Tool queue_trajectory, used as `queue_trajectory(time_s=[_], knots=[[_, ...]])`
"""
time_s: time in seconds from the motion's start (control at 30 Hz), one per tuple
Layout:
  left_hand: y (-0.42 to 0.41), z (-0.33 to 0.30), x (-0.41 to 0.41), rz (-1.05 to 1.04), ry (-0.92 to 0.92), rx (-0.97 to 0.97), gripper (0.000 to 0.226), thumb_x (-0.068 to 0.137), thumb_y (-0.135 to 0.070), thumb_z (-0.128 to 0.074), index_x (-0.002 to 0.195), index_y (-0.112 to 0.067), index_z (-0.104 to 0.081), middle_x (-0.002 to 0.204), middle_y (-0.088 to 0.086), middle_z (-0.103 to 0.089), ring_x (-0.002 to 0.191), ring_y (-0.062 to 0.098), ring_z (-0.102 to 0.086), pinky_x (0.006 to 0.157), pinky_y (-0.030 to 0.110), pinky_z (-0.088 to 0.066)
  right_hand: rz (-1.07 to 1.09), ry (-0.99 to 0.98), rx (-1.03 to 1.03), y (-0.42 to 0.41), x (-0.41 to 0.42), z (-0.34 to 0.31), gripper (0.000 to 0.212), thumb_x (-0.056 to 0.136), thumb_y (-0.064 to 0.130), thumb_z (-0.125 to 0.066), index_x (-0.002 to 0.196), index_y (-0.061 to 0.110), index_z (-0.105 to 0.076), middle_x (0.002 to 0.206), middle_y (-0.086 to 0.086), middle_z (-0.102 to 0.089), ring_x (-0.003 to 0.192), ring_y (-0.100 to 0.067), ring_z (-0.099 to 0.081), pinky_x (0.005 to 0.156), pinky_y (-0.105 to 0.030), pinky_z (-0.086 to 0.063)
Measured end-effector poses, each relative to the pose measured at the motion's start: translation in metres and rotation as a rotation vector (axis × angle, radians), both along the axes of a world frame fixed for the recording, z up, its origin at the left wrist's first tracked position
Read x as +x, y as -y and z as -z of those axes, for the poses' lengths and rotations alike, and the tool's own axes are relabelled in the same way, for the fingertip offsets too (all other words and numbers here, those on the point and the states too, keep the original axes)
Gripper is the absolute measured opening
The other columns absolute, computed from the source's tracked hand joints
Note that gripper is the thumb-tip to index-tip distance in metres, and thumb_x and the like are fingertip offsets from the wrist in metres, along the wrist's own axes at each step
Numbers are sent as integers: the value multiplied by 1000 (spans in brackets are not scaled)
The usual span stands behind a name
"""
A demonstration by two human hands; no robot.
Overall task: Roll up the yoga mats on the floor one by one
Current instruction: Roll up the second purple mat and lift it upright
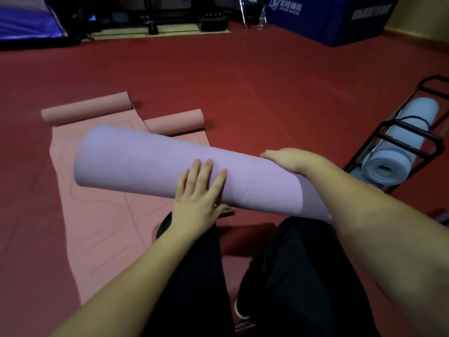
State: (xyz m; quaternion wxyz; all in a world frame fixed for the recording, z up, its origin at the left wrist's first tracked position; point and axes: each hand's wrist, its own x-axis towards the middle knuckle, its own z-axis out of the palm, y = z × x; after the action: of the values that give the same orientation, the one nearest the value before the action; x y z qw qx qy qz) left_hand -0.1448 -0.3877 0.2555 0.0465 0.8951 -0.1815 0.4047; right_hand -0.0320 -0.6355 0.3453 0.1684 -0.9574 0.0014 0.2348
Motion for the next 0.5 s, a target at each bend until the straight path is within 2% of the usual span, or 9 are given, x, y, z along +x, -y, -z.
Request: queue_trajectory(time_s=[0.1,0.17,0.23,0.3,0.4,0.43,0.5], knots=[[9,6,-8,-142,-73,-197,96,68,-66,-66,145,-17,-37,154,17,-24,144,35,-19,120,46,-9,24,5,14,6,-1,-2,55,90,66,-34,121,33,-65,137,-8,-56,105,-23,-52,90,-39,-37],[15,6,-12,-222,-151,-307,106,65,-72,-57,148,-13,-30,156,20,-18,146,36,-15,119,53,-11,23,2,20,5,-2,-4,55,88,67,-32,122,37,-64,139,-7,-55,105,-22,-51,90,-39,-36],[16,3,-10,-290,-212,-385,117,59,-71,-63,151,-10,-23,157,24,-17,147,38,-14,117,59,-15,25,1,23,3,-2,-8,60,83,70,-30,122,40,-63,140,-6,-54,107,-22,-52,90,-39,-36],[16,1,-8,-344,-274,-477,128,53,-67,-75,153,-12,-16,159,26,-16,147,39,-12,116,59,-16,56,-2,35,0,-1,-11,62,79,72,-31,117,37,-65,135,-6,-58,104,-22,-55,88,-40,-38],[28,-5,-11,-366,-417,-719,136,57,-52,-87,157,-13,-2,164,19,1,150,38,-3,113,60,-30,72,-3,68,-5,3,-13,50,90,64,-34,112,34,-67,132,-7,-59,103,-23,-55,90,-40,-38],[31,-9,-12,-367,-493,-818,136,61,-48,-87,157,-11,3,164,15,9,151,36,-2,112,57,-35,71,-3,74,-6,4,-13,47,91,62,-35,110,33,-67,130,-7,-60,102,-23,-56,90,-40,-38],[35,-12,-11,-377,-638,-1025,132,70,-41,-85,156,-7,8,164,10,15,150,32,-14,107,46,-42,76,-5,80,-9,5,-14,47,92,61,-35,109,32,-67,127,-7,-60,100,-22,-56,87,-39,-38]])
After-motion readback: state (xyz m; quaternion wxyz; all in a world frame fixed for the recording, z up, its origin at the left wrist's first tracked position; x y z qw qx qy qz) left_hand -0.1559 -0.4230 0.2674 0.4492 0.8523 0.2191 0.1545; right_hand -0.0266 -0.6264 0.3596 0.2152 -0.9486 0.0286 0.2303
